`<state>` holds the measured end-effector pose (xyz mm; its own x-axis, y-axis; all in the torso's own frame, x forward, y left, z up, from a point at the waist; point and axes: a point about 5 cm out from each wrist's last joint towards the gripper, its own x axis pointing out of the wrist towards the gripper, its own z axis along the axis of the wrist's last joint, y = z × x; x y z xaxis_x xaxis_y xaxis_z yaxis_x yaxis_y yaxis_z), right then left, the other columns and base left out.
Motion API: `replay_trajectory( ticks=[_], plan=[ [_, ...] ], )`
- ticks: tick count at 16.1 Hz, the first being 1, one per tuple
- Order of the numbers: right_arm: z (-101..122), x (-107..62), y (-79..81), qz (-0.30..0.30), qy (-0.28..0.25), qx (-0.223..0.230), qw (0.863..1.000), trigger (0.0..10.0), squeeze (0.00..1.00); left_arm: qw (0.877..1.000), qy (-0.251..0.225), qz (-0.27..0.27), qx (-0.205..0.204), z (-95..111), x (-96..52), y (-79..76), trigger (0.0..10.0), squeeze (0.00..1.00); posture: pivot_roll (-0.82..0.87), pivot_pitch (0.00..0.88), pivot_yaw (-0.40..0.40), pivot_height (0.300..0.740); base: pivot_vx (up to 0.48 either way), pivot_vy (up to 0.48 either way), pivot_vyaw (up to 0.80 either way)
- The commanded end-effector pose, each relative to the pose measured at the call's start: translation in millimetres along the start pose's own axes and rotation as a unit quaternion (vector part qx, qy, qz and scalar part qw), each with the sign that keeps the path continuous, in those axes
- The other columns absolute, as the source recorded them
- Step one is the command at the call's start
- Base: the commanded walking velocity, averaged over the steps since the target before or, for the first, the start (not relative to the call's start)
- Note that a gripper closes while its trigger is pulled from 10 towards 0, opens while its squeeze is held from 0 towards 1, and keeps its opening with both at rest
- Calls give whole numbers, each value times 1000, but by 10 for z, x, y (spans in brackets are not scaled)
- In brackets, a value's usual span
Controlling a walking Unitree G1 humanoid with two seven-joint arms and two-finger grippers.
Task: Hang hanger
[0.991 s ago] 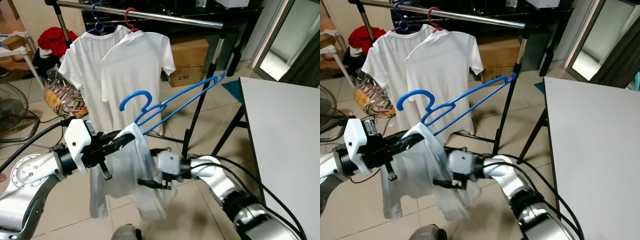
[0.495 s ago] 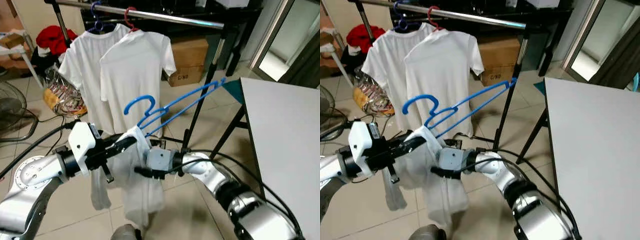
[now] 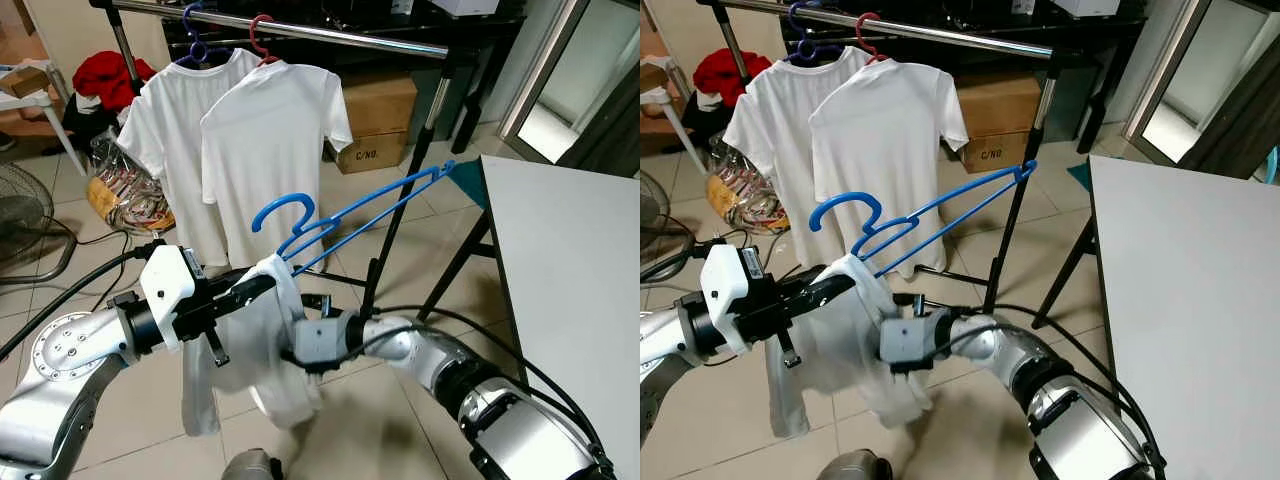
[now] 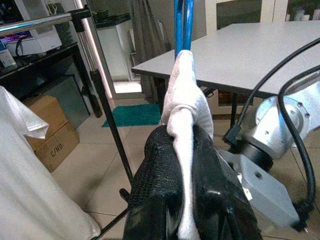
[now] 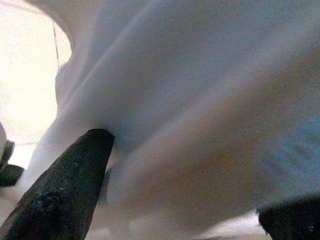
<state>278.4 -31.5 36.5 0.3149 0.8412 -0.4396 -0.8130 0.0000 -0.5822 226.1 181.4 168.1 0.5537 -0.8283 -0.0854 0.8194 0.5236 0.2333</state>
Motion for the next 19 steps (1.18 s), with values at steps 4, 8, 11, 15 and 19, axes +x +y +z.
replay_trajectory(
  ticks=[4, 8, 11, 15, 19],
  plan=[
    [-31, 38, 7, -37, 25, -5, 999, 10000, 0, 1000, -9, -8, 23, 74, 23, 20, 10000, 0, 150, 0, -27, 740, 0, 0, 0],
    [-62, 20, 32, -33, 30, -7, 999, 863, 0, 1000, -8, -9, 25, 81, 25, 28, 10000, 0, 150, 0, -27, 740, 0, 0, 0],
    [-84, 7, 51, -31, 34, -14, 999, 0, 0, 1000, -7, -9, 25, 77, 20, 34, 10000, 0, 149, 0, -24, 740, 0, 0, 0],
    [-149, -36, 49, -36, 50, -8, 998, 0, 0, 1000, -7, -10, 25, 73, 19, 36, 10000, 0, 149, 0, -24, 740, 0, 0, 0],
    [-148, -75, -25, -51, 40, -5, 998, 0, 0, 1000, -7, -10, 25, 74, 17, 43, 10000, 0, 145, 0, -23, 740, 0, 0, 0]
  ],
)
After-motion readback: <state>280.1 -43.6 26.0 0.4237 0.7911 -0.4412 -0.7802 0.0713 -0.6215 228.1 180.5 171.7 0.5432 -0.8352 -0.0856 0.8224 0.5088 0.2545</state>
